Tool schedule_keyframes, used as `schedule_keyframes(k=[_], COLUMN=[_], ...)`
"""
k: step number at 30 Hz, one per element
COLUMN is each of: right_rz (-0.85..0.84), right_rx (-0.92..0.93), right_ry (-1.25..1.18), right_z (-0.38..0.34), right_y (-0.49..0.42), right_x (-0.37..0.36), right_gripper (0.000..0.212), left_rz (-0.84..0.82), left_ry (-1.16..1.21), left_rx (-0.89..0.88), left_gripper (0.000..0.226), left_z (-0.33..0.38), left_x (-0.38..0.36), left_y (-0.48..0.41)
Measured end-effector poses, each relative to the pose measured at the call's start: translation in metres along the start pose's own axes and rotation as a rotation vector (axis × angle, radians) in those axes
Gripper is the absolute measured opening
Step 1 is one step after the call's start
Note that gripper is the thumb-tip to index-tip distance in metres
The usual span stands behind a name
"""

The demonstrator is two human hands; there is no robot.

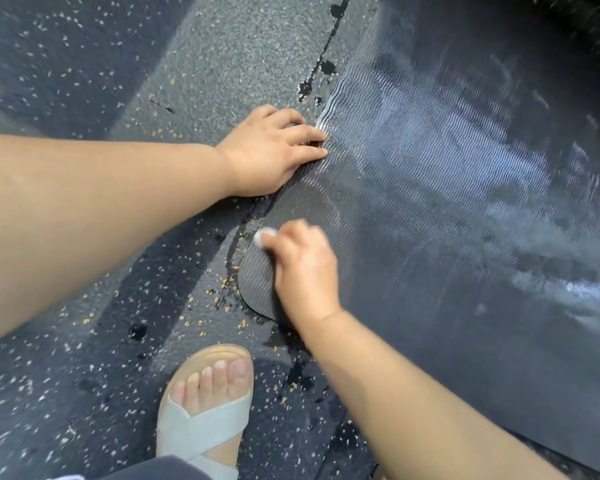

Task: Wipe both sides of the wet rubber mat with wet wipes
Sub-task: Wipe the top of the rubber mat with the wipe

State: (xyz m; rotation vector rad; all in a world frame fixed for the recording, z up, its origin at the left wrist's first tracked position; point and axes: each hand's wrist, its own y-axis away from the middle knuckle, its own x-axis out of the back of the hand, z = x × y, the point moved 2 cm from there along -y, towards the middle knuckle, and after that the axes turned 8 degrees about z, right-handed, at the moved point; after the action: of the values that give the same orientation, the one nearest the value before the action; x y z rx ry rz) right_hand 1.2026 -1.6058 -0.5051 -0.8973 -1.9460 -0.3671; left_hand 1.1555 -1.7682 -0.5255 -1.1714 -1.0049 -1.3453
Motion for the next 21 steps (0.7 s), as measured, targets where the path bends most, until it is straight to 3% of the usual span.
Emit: schedule_keyframes(k=[4, 9, 11, 15, 18, 21], right_rz=[-0.271, -0.038, -0.022, -0.043, -0.215, -0.390], right_rx=[0.136, -0.127, -0.196, -0.067, 0.088, 0.095], right_ry=[-0.111, -0.007, 0.036, 0.011, -0.063, -0.154], right_z=[-0.013, 0.018, 0.022, -0.001, -0.016, -0.016], right_y=[0.035, -0.033, -0.046, -0.003, 0.046, 0.068], right_x=[0.005, 0.014, 0.009, 0.002, 0.003, 0.014], right_gripper=[0.027, 0.021, 0.018, 0.016, 0.018, 0.021], left_rz=[0.025, 0.058, 0.047, 0.045, 0.071, 0.117], left_ry=[0.020, 0.059, 0.053, 0.068, 0.079, 0.095], left_rx=[0.009, 0.001, 0.011, 0.030, 0.019, -0.051], left_gripper=[0.042, 0.041, 0.044, 0.045, 0.041, 0.037], left_z=[0.003, 0.006, 0.005, 0.008, 0.017, 0.033], left_x=[0.000, 0.000, -0.001, 0.000, 0.001, 0.001], left_y=[0.008, 0.021, 0.023, 0.027, 0.035, 0.050])
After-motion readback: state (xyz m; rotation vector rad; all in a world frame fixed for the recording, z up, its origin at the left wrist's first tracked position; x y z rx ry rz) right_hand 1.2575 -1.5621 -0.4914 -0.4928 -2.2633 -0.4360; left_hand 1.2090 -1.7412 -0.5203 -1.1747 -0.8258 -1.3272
